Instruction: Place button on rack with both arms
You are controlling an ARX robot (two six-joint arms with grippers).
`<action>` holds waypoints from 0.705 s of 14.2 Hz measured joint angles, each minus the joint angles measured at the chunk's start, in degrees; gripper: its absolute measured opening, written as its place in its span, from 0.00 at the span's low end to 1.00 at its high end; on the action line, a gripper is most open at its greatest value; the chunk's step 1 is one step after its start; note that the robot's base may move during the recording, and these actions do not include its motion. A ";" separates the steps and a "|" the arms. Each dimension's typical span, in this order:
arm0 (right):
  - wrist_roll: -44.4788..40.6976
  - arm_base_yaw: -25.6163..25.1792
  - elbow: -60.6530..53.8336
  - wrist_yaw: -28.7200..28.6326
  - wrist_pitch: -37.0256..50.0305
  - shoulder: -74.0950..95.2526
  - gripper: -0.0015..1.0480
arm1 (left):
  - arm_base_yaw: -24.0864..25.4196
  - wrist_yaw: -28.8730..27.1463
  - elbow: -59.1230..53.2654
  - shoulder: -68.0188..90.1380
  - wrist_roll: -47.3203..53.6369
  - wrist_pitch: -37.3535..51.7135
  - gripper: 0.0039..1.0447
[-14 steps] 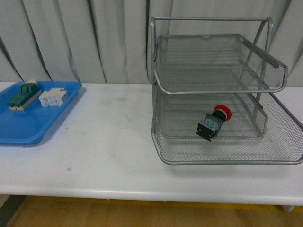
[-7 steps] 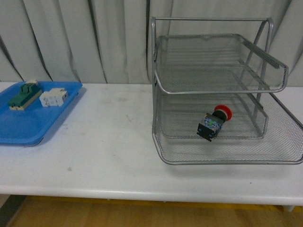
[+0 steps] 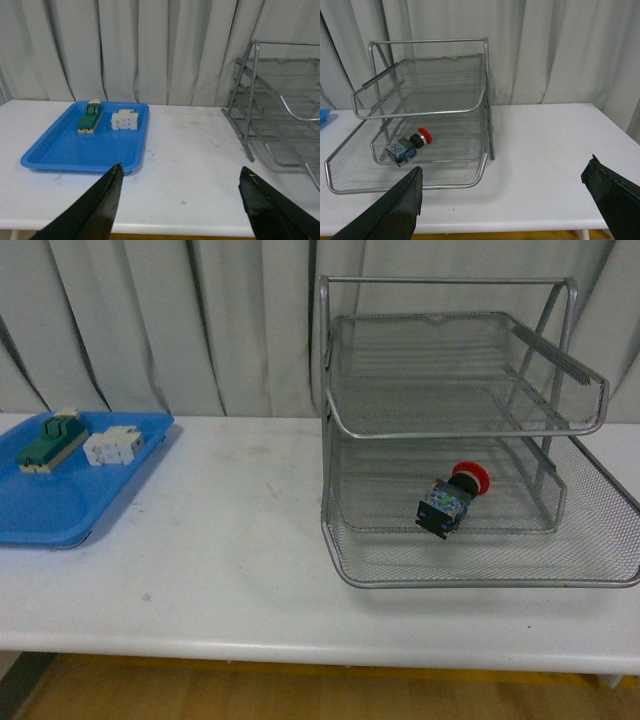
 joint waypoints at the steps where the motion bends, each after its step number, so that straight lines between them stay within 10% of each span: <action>1: 0.00 0.00 0.00 0.00 0.00 0.00 0.94 | 0.00 0.00 0.00 0.00 0.02 0.00 0.80; 3: 0.00 -0.02 0.00 -0.11 -0.07 0.02 0.94 | 0.00 0.00 0.00 0.00 0.07 0.00 0.96; 5: 0.31 -2.84 1.57 -7.96 11.32 13.00 0.94 | 0.00 0.00 0.00 0.00 0.13 0.04 0.94; 10: 3.52 6.32 24.17 -2.27 28.94 55.52 0.94 | 0.00 0.00 0.00 0.00 0.17 0.00 0.94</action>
